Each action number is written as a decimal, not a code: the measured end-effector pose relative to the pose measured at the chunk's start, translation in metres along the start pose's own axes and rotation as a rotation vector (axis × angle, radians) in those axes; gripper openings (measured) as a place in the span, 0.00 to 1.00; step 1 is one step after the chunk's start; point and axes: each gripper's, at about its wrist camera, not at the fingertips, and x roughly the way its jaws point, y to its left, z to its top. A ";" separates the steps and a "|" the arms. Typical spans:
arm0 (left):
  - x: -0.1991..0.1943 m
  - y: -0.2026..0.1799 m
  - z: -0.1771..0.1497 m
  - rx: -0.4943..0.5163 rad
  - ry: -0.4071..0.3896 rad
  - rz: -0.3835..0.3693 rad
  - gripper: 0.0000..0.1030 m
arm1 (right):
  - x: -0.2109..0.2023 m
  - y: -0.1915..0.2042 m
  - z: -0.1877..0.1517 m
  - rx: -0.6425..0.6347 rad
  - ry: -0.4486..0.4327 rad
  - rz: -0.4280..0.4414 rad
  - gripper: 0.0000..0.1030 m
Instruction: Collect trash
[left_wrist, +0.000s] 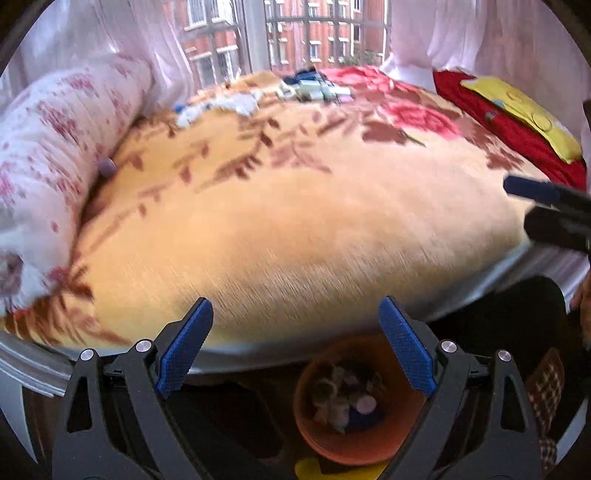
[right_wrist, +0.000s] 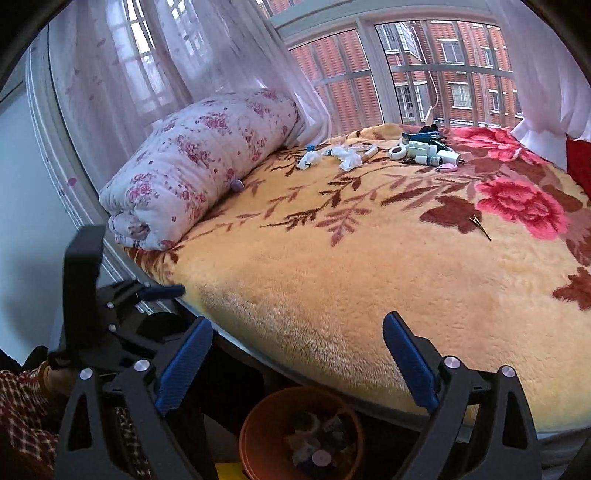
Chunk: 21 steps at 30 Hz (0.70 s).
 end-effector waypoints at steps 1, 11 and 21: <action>-0.002 0.002 0.005 -0.006 -0.030 0.003 0.86 | 0.000 0.000 0.001 -0.001 -0.005 0.002 0.93; -0.006 0.015 0.042 -0.048 -0.107 0.058 0.87 | 0.018 -0.006 0.005 0.012 -0.030 -0.016 0.95; -0.010 0.035 0.057 -0.105 -0.177 0.115 0.89 | 0.035 0.004 0.003 -0.019 -0.044 -0.016 0.95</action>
